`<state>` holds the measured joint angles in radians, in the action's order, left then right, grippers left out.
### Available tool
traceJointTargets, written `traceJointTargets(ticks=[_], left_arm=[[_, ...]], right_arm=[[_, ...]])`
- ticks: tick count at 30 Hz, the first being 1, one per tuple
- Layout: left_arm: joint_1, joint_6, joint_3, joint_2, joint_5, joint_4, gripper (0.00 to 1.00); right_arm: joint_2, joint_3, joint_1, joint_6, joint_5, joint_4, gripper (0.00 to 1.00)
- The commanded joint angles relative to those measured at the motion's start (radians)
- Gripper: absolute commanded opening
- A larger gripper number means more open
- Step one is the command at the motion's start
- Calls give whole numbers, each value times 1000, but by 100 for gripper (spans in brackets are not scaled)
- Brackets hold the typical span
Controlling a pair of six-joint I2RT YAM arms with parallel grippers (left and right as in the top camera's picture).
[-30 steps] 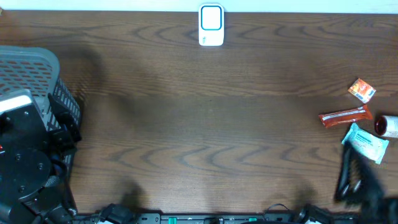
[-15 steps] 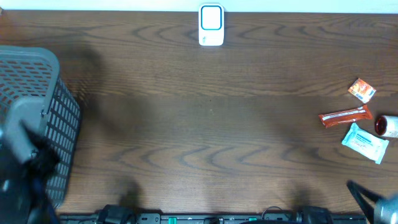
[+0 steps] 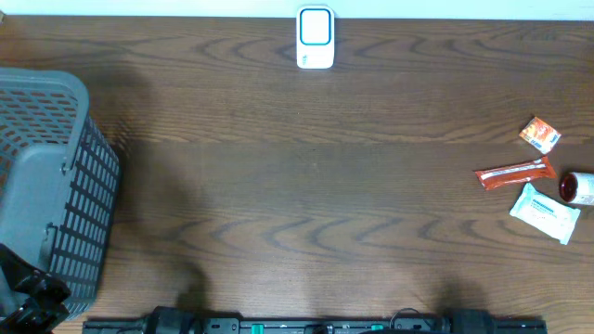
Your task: Scan the item barcode
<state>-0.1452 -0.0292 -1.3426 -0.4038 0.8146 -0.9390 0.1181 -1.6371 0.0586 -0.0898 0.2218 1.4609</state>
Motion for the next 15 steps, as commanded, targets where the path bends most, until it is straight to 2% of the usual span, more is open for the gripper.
traceJointTargets(ticks=[1,8,15], left_arm=[[8,1,7,3,6,0,84],[46,1,8,7,6,0,84],[49,1,10,43,6,0,84]], right_arm=[[-22,76,-19,26,-62,-2,99],[-23,232,-19,155,-153,-13,99],[-23,451,-17,190,-153,-278,99]])
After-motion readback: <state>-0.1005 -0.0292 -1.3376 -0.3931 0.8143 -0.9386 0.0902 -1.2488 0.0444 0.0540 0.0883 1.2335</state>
